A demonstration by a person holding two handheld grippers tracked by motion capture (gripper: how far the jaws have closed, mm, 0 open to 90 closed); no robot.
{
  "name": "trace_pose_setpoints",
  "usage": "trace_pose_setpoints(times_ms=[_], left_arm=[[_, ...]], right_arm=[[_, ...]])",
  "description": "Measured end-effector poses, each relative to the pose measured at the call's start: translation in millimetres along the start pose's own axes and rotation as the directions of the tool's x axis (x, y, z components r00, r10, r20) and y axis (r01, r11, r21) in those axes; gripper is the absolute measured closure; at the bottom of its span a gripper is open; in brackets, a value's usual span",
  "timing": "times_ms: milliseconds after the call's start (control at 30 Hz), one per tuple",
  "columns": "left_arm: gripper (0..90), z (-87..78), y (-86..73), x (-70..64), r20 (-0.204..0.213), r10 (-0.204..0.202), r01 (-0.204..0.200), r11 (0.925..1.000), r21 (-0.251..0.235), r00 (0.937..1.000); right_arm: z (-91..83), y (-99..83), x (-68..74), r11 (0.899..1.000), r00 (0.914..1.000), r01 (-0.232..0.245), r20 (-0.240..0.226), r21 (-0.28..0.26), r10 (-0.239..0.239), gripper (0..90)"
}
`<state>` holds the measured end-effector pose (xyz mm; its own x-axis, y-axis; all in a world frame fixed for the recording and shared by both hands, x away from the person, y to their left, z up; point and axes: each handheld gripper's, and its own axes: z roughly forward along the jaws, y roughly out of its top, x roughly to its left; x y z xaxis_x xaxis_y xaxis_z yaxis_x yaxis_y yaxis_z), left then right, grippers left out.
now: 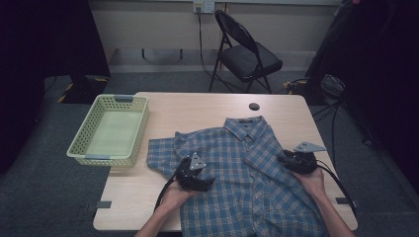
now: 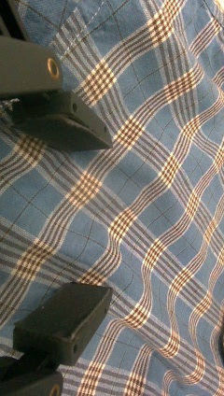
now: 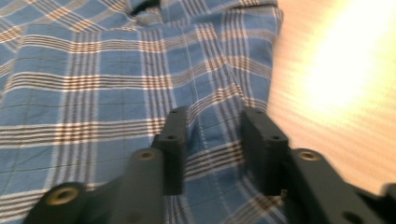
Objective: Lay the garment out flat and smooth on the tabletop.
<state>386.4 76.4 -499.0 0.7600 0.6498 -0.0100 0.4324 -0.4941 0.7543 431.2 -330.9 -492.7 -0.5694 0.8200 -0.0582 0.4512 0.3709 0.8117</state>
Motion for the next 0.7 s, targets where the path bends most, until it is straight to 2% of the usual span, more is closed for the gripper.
trace_pose_setpoints(times_ms=[133, 267, 367, 500, 700], left_arm=[[23.4, 0.0, 0.0, 0.0, 0.0, 0.0, 0.0, 1.0, 0.0, 1.0], [23.4, 0.0, 0.0, 0.0, 0.0, -0.001, 0.001, 1.0, 0.0, 1.0], [23.3, 0.0, 0.0, 0.2, -0.001, -0.001, 0.001, 1.0, 0.0, 1.0], [23.3, 0.1, 0.1, 0.5, -0.002, -0.003, 0.003, 1.0, 0.0, 1.0], [23.3, -0.9, -0.5, 3.6, 0.008, -0.012, 0.012, 0.9999, -0.003, 0.9999]], right_arm=[[-4.0, 1.9, 2.4, 0.999, 0.9997, 0.024, 0.003, -0.027, -0.024, 73.6], [-6.6, 3.6, 5.4, 0.999, 0.9996, 0.029, 0.002, -0.03, -0.029, 83.0], [-12.8, 6.6, 5.3, 0.998, 1.0, 0.007, 0.007, -0.063, -0.006, 84.2], [-28.3, 9.7, 1.5, 0.994, 0.9991, -0.014, 0.039, -0.107, 0.018, 84.5], [-58.8, 7.9, -6.6, 0.982, 0.9917, -0.072, 0.092, -0.176, 0.089, 84.5]])
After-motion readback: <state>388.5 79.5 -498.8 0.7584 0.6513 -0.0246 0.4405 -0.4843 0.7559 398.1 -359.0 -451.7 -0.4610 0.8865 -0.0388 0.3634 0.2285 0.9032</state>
